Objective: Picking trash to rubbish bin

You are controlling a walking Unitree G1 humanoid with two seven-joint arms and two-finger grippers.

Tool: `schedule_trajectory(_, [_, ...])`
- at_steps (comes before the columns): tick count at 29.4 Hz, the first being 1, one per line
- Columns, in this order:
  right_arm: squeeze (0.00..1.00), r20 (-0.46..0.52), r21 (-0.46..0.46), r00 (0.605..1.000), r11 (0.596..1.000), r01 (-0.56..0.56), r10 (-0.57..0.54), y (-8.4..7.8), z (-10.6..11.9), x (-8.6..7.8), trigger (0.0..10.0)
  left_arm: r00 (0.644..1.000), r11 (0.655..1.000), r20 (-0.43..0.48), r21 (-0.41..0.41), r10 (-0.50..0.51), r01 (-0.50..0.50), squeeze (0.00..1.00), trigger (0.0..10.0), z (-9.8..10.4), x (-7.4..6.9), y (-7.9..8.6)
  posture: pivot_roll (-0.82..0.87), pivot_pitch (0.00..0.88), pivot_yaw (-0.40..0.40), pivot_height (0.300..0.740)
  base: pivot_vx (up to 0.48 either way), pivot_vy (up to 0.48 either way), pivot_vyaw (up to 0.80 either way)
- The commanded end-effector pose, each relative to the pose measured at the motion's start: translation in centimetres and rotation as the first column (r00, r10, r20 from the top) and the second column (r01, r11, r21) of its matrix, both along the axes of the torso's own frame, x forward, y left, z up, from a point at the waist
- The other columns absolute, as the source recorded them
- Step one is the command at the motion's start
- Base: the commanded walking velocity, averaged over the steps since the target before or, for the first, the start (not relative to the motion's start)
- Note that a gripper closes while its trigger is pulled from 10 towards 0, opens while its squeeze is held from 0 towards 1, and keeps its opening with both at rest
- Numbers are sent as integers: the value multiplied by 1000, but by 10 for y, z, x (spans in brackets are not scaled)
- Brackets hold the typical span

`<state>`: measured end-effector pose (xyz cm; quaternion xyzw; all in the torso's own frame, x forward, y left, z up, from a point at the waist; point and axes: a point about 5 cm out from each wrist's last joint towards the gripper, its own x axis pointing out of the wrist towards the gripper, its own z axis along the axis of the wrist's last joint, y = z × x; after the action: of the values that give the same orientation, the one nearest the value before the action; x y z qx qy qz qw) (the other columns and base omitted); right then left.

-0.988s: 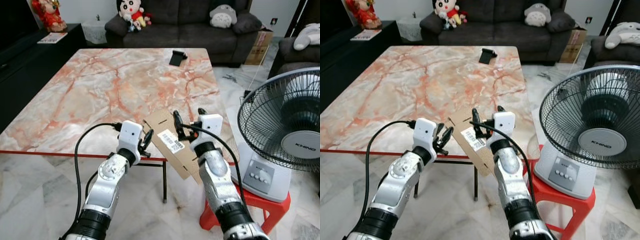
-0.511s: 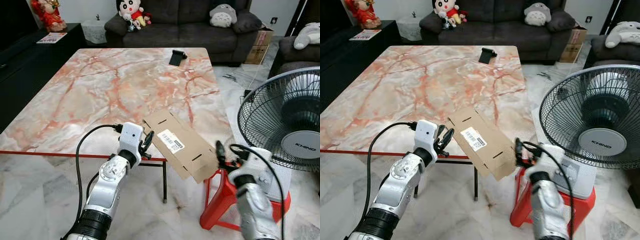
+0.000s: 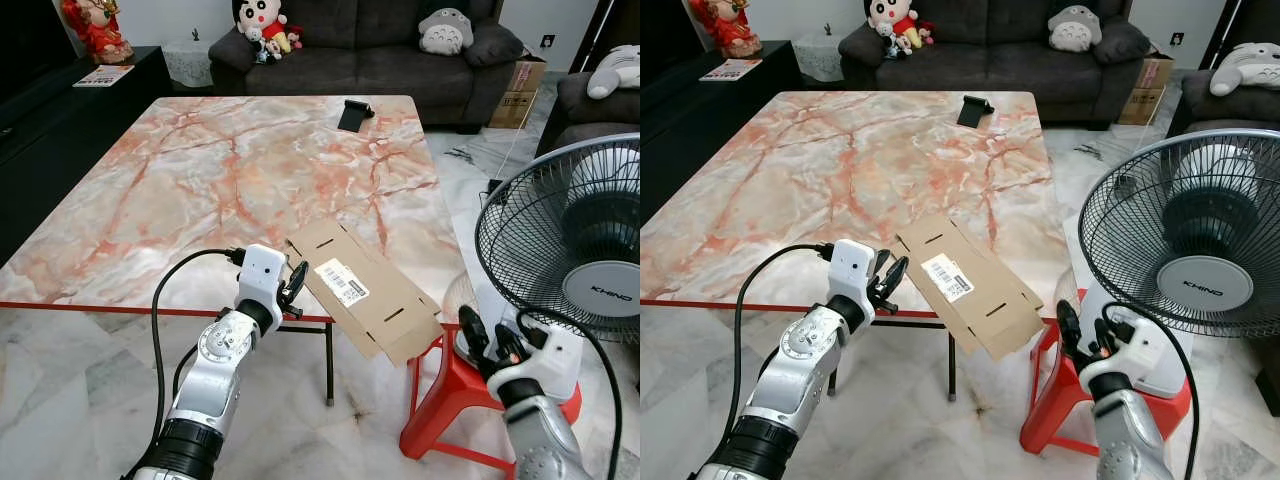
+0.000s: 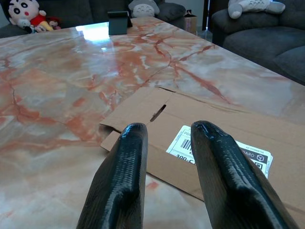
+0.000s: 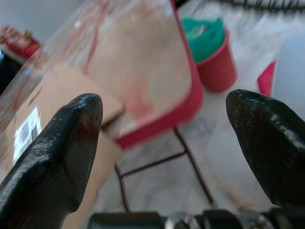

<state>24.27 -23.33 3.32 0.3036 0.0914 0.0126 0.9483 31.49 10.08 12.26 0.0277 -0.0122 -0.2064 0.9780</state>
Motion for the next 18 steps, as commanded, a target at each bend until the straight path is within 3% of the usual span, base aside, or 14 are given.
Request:
schedule_trajectory(1, [0,-5,26,999,999,-34,34,-2,-1,-4,10000,1000,1000,-9,5,-2,2,0,10000,-1,1,3,11,31,42,740,0,0,0])
schedule_trajectory(4, [0,-29,52,996,995,-79,81,-4,-7,-11,10000,1000,1000,-12,4,-7,7,0,10000,-2,1,1,8,33,40,740,0,0,0])
schedule_trajectory(6, [0,-1,146,987,977,-157,159,2,-8,-19,10000,1000,1000,-14,3,-12,12,0,10000,-2,0,1,7,32,38,740,0,0,0])
schedule_trajectory(7, [0,-1,146,987,977,-157,159,2,-8,-19,10000,1000,1000,-14,3,-12,12,0,10000,-2,0,1,7,32,38,740,0,0,0])
schedule_trajectory(12, [0,118,241,938,907,-345,325,23,5,-30,10000,1000,1000,-19,4,-16,16,0,10000,-4,0,0,7,32,38,740,0,0,0])
schedule_trajectory(18, [0,128,254,925,889,-380,359,31,4,-28,10000,1000,1000,-22,6,-20,20,0,10000,-4,-1,0,14,33,36,740,0,0,0])
